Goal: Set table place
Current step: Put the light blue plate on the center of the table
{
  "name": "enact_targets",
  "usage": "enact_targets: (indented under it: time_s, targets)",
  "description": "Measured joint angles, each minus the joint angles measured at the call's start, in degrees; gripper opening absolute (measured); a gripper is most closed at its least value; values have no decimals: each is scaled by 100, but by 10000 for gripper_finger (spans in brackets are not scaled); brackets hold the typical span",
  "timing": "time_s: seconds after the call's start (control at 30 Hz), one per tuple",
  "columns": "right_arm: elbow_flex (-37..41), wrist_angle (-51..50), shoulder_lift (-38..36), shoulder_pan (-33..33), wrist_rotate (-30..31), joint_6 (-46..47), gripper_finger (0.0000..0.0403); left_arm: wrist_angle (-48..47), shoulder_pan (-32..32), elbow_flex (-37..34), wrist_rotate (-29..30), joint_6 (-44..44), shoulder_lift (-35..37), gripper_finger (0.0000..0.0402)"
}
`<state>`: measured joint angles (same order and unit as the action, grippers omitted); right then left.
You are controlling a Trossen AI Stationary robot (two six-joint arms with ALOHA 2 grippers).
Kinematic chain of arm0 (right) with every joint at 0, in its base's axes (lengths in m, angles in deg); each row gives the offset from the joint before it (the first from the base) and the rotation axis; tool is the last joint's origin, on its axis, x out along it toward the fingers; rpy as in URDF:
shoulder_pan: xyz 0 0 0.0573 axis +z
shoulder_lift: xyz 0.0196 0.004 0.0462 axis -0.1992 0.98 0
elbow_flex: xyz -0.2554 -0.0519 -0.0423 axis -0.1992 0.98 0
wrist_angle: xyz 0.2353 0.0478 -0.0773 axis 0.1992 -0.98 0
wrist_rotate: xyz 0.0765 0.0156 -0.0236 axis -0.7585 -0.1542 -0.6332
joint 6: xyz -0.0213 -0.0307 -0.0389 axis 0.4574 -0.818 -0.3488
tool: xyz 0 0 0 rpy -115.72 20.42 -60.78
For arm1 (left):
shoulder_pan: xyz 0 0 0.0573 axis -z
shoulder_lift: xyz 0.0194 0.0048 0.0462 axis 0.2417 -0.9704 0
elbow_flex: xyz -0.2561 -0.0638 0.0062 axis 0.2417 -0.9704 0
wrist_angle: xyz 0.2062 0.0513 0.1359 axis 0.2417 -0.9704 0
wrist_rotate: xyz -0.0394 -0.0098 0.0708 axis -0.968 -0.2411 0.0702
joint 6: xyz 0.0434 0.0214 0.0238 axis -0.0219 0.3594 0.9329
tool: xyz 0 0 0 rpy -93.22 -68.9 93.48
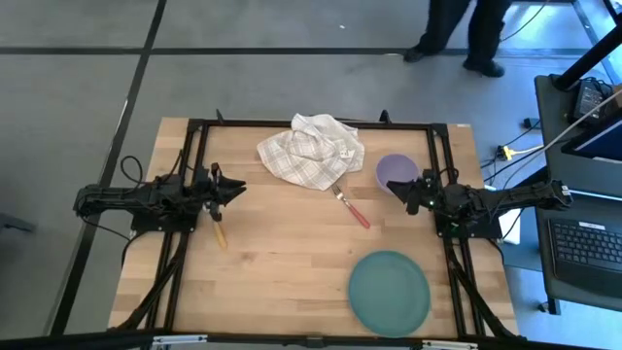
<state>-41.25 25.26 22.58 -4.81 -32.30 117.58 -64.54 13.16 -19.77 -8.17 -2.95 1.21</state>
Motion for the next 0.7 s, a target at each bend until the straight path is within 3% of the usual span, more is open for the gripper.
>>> enact_targets:
  time_s: [0.23, 0.37, 0.63, 0.7]
  targets:
    - [-1, 12, 0, -2, 34, 134, 97, 6, 0, 0, 1, 0, -2, 86]
    - [0, -1, -2, -4, 590, 114, 97, 145, 1, 1, 1, -2, -2, 86]
    - [0, 566, 3, -2, 387, 794, 97, 2014, 1, 3, 19, -508, -1, 86]
    - [0, 1080, 2, -2, 385, 892, 97, 2272, -1, 24, 311, -377, -2, 86]
